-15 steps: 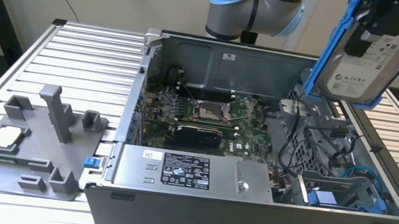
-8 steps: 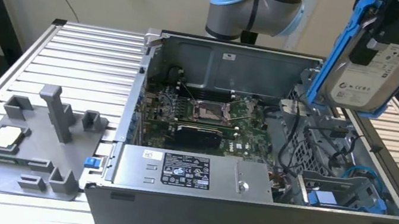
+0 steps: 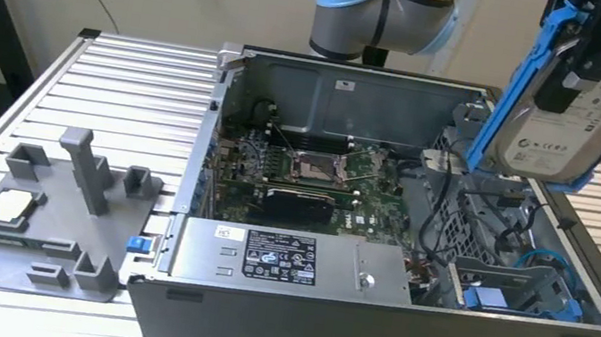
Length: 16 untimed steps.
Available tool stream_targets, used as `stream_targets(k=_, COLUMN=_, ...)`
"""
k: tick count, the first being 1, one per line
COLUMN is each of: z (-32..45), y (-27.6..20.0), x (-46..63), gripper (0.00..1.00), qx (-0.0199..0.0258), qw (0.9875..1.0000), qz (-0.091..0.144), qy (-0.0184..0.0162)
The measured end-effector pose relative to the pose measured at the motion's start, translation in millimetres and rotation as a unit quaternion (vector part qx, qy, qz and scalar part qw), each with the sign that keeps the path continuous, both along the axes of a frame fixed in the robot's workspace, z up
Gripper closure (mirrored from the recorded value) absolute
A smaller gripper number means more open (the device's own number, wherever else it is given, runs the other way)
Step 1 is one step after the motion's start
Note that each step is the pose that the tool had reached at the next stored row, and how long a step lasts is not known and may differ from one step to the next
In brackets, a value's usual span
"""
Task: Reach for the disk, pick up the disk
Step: 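Pick up the disk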
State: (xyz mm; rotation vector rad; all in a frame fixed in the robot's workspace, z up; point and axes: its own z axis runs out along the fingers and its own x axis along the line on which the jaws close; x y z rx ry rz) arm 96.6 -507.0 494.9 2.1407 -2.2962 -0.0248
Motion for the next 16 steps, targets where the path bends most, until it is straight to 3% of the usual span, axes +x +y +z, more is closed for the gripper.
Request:
stream_targets(k=8, z=-1.1, y=-17.8, x=-0.5, gripper=1.0, qx=-0.0003, qw=1.0, qz=0.0, qy=0.0)
stream_targets(k=16, z=-3.1, y=-40.3, x=-0.5, gripper=1.0, qx=-0.0002, qw=1.0, qz=0.0, qy=0.0009)
